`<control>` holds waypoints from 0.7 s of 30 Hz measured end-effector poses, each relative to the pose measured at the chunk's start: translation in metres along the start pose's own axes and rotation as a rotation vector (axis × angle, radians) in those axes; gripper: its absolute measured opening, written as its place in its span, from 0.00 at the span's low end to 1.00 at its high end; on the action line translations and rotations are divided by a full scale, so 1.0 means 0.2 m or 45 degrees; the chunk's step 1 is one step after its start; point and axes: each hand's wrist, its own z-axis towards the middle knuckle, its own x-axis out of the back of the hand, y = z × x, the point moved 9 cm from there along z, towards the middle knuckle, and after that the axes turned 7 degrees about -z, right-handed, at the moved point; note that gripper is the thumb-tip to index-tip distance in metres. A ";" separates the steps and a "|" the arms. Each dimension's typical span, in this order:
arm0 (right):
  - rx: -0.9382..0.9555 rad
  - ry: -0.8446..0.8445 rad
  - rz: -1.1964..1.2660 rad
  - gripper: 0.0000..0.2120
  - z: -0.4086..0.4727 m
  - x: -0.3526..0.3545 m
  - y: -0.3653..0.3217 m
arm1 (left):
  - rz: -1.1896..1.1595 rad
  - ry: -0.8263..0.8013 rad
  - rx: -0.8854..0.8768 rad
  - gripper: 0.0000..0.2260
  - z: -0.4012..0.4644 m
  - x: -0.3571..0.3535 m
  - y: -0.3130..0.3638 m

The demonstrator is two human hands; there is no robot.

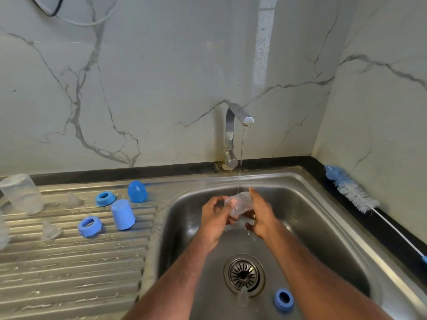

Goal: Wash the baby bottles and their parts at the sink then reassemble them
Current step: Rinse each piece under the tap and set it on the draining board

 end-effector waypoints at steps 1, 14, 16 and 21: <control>-0.016 0.031 -0.012 0.23 -0.01 0.01 0.00 | -0.002 0.050 0.004 0.13 0.01 0.02 0.00; -0.288 0.044 0.152 0.22 0.00 0.04 0.11 | -0.307 -0.067 0.143 0.10 0.12 -0.09 -0.10; -0.275 0.016 0.153 0.22 -0.02 0.02 0.11 | -0.260 -0.048 0.130 0.11 0.12 -0.08 -0.10; -0.032 0.044 -0.030 0.18 -0.05 0.00 -0.01 | 0.051 -0.002 0.114 0.13 0.10 -0.02 -0.10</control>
